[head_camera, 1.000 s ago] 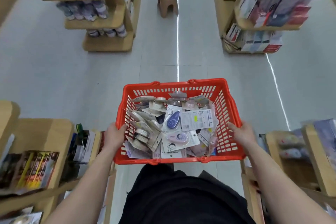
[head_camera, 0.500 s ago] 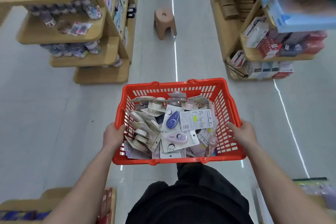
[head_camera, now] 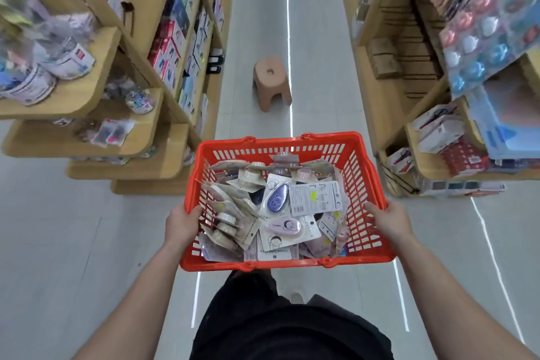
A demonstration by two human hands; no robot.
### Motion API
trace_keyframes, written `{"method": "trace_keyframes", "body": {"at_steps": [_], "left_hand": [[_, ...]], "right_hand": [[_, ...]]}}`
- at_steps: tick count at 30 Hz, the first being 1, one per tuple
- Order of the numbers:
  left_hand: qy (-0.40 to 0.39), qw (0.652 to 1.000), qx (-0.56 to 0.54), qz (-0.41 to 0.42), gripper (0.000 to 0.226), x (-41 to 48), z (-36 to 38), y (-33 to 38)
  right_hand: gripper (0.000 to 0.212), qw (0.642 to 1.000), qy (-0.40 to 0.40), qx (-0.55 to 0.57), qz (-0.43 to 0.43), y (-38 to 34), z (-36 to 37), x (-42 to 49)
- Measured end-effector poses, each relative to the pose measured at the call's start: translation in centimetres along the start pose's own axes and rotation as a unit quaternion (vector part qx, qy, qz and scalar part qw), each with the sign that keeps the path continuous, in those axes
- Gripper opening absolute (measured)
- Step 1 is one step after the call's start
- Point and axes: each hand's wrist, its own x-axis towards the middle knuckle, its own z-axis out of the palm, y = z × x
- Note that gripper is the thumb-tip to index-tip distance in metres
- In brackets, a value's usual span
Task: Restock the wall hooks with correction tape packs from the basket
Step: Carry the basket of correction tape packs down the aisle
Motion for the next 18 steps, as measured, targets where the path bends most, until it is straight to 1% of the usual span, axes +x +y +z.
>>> {"method": "trace_keyframes", "body": {"at_steps": [7, 9, 12, 18], "left_hand": [[-0.032, 0.999, -0.021, 0.006, 0.023, 16.8, 0.8, 12.4], [-0.034, 0.999, -0.016, 0.009, 0.021, 20.6, 0.7, 16.3], [-0.034, 0.999, -0.012, 0.003, 0.026, 26.4, 0.9, 22.4], [-0.049, 0.998, 0.006, 0.037, 0.031, 35.7, 3.1, 34.4]], "right_hand": [[0.020, 1.000, 0.026, 0.005, 0.009, -14.2, 3.5, 12.5], [0.024, 0.999, 0.036, 0.009, 0.004, -18.0, 3.7, 15.2], [0.035, 0.999, 0.050, 0.014, -0.003, -23.4, 3.5, 19.9], [0.036, 0.997, 0.058, 0.048, 0.005, -31.9, 2.6, 29.9]]}}
